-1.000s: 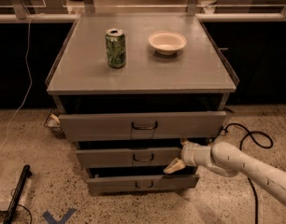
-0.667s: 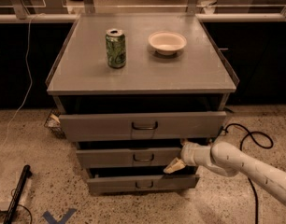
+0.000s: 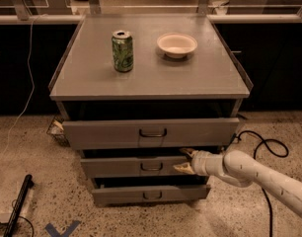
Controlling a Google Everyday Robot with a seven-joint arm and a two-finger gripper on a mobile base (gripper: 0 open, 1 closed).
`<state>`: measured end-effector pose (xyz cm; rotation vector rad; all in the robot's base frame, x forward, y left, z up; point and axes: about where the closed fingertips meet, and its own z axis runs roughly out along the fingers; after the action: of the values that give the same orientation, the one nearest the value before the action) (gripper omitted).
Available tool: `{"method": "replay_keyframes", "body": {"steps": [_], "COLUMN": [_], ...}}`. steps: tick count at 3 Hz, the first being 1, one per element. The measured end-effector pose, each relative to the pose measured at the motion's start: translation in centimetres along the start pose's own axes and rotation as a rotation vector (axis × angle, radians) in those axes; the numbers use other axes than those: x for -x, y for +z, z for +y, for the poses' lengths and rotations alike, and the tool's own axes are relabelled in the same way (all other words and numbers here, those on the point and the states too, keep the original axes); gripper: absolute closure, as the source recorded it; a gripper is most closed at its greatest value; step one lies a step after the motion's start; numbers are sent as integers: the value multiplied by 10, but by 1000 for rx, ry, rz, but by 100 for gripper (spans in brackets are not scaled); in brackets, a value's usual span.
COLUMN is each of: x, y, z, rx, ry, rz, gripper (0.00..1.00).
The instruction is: Open middle drawer
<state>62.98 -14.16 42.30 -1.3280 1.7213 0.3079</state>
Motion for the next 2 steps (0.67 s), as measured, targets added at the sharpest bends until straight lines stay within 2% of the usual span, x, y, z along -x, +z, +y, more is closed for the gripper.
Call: {"method": "replay_keyframes", "body": {"steps": [1, 2], "x": [0, 0], "y": [0, 0], "z": [0, 0], "rx": [0, 0], "ry": [0, 0], "rz": [0, 0], "gripper": [80, 100]}}
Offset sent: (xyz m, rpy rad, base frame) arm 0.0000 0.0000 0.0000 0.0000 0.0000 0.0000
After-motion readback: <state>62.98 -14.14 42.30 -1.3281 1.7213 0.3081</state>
